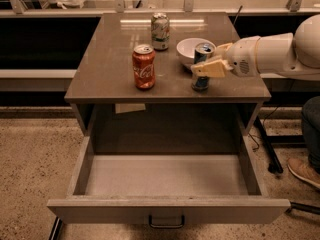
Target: Place redbull can into top drawer
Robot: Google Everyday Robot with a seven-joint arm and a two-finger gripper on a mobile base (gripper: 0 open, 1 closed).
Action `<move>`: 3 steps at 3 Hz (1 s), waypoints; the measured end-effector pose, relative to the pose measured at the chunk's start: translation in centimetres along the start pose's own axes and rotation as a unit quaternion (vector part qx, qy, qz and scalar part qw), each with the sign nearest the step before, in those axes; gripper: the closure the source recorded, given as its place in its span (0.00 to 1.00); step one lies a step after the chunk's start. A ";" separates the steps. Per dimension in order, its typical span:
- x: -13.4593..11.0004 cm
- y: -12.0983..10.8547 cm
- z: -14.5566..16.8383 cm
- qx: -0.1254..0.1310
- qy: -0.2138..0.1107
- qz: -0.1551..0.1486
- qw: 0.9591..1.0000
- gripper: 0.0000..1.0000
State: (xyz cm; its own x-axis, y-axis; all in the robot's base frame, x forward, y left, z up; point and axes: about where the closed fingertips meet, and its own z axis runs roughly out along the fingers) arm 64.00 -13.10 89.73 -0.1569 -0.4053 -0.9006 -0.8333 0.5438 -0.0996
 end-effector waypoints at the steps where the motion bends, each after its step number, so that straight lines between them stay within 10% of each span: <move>1: 0.0 0.0 0.3 -0.014 -0.023 0.010 1.000 0.75; 3: -2.0 6.2 -3.9 -0.109 -0.084 -0.022 0.990 1.00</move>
Offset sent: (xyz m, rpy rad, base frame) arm -0.0528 -0.0018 0.0249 0.1812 -0.0360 0.2493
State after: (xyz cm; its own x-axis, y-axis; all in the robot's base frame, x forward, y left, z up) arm 57.14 -11.78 92.59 -0.0433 -0.2873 -0.9569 -0.9351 0.3488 -0.0624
